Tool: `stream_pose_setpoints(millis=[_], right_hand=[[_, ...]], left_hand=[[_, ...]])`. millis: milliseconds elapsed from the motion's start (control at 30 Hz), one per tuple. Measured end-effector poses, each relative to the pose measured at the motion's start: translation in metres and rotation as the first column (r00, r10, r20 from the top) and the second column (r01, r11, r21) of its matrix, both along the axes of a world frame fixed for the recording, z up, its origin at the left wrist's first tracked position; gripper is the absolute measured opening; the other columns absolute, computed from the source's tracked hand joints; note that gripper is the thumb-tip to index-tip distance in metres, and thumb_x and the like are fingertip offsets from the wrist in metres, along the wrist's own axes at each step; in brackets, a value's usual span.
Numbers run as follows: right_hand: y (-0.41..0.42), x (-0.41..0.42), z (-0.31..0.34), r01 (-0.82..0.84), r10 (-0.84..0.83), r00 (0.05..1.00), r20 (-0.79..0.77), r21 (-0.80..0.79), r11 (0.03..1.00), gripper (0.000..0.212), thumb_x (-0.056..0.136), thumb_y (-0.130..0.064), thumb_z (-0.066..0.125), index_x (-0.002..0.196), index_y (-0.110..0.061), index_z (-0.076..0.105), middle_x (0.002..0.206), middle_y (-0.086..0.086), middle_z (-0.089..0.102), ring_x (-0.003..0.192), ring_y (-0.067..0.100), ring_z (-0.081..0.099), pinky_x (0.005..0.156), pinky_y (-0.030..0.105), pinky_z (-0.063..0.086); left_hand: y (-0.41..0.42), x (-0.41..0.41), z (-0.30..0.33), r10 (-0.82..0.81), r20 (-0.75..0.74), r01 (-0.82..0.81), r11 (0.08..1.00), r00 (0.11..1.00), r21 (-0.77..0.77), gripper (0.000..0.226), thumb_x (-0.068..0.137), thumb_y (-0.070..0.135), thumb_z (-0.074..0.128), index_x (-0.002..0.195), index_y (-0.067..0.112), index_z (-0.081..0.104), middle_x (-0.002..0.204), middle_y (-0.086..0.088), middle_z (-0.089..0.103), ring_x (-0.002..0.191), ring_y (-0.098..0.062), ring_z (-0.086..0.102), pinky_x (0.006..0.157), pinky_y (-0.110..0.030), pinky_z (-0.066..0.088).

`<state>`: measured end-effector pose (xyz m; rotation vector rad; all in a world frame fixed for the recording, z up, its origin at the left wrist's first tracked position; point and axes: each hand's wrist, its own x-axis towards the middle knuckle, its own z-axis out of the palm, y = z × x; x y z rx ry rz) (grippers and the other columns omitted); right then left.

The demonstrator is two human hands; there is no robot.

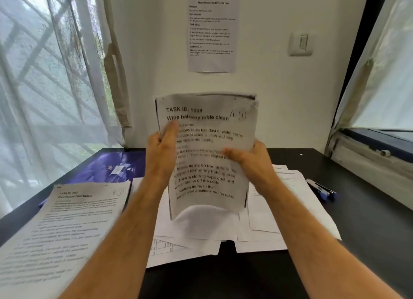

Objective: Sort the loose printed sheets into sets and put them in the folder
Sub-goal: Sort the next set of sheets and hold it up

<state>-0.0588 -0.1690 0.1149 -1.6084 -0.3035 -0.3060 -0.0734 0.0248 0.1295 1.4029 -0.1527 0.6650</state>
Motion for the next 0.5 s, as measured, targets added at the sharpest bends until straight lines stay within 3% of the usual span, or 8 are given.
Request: stream_pose_setpoints(millis=[133, 300, 500], right_hand=[[0.007, 0.004, -0.022, 0.019, -0.028, 0.995, -0.099, -0.089, 0.996, 0.027, 0.086, -0.008, 0.075, 0.112, -0.011, 0.068, 0.098, 0.005, 0.076, 0.081, 0.020, 0.076, 0.079, 0.045, 0.062], [0.009, 0.007, -0.009, 0.055, -0.055, 0.998, -0.020, 0.013, 0.998, 0.025, 0.089, -0.015, 0.074, 0.113, -0.012, 0.068, 0.096, 0.005, 0.077, 0.078, 0.020, 0.076, 0.070, 0.038, 0.063], [0.011, 0.005, -0.031, 0.079, -0.089, 0.990, -0.111, -0.091, 0.993, 0.026, 0.092, -0.012, 0.069, 0.117, -0.007, 0.067, 0.096, 0.006, 0.076, 0.078, 0.018, 0.076, 0.065, 0.034, 0.063]], left_hand=[[-0.002, 0.005, -0.022, 0.011, -0.116, -0.006, 0.999, 0.993, 0.050, 0.008, 0.094, 0.029, 0.067, 0.088, 0.032, 0.071, 0.079, 0.011, 0.077, 0.078, -0.016, 0.076, 0.063, -0.034, 0.062], [0.005, 0.009, -0.010, 0.018, -0.057, -0.016, 0.999, 0.998, 0.038, 0.005, 0.094, 0.027, 0.068, 0.091, 0.031, 0.068, 0.078, 0.013, 0.076, 0.073, -0.010, 0.075, 0.055, -0.025, 0.059], [0.003, 0.013, -0.044, -0.023, -0.156, 0.038, 0.995, 0.987, 0.092, 0.010, 0.097, 0.025, 0.064, 0.098, 0.034, 0.069, 0.088, 0.012, 0.077, 0.084, -0.013, 0.075, 0.064, -0.032, 0.061]])
